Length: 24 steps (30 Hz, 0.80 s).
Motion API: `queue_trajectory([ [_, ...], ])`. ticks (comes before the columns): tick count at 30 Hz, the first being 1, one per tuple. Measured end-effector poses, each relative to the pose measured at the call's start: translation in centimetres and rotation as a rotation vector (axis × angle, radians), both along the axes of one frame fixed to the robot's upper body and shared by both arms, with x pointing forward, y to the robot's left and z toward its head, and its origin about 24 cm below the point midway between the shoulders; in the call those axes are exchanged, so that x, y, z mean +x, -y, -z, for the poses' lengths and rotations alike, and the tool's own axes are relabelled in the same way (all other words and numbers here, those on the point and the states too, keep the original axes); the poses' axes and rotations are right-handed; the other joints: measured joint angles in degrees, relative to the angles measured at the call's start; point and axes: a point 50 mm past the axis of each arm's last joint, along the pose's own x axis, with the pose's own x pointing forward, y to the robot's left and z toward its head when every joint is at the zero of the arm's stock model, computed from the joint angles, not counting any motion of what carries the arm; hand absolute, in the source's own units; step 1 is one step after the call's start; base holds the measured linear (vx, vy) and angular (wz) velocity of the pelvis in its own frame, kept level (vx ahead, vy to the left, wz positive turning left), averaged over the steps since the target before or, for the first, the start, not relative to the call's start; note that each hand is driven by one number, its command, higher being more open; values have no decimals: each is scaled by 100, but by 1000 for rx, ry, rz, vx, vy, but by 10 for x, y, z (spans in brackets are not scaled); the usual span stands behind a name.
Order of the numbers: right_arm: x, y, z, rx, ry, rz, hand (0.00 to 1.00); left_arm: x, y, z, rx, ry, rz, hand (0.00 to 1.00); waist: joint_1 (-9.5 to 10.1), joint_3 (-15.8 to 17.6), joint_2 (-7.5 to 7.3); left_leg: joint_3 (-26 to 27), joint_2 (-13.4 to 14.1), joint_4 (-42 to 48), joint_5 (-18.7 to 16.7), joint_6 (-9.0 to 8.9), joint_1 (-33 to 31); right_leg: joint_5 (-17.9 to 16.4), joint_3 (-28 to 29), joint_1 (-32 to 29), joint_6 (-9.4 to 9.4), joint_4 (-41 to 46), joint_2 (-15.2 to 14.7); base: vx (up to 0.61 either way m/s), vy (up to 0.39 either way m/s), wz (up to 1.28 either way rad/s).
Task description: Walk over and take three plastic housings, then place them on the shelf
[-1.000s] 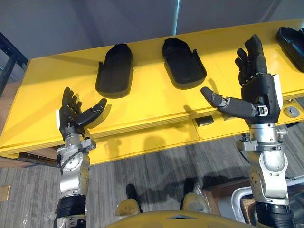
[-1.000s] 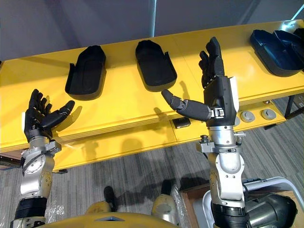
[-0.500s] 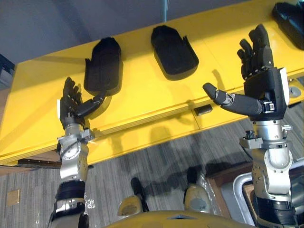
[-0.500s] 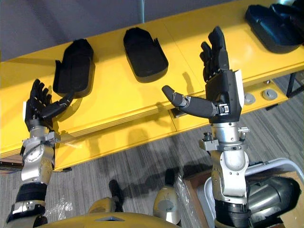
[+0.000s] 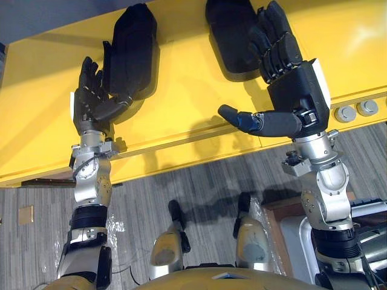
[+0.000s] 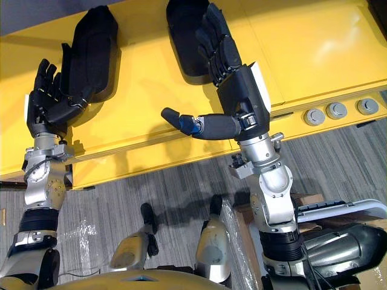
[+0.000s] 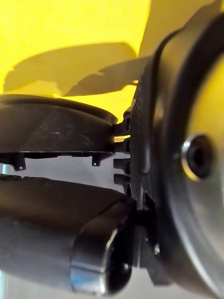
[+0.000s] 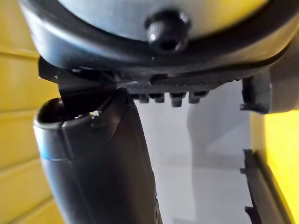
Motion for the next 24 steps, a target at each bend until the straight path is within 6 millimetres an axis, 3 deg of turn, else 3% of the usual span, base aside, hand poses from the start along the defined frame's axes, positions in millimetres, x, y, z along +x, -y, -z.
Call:
queue_trajectory([
  [7, 4, 3, 6, 29, -37, 33, 100, -2, 0, -2, 6, 9, 15, 100, 23, 6, -7, -68, 1, 1, 7, 4, -35, -46, -60, -14, -11, 58, -12, 15, -6, 4],
  [16, -1, 4, 24, 62, -105, 43, 100, -31, 15, 16, -3, -24, 133, 100, 74, 11, -22, -104, 17, 0, -26, -10, 150, -183, -104, 157, 7, 173, -25, 3, -1, 1],
  [24, -3, 4, 29, 68, -127, 48, 100, -38, 17, 19, 7, -40, 155, 100, 81, -2, -46, -104, 18, 0, -28, -13, 199, -173, -126, 228, 11, 150, -26, 0, 1, 1],
])
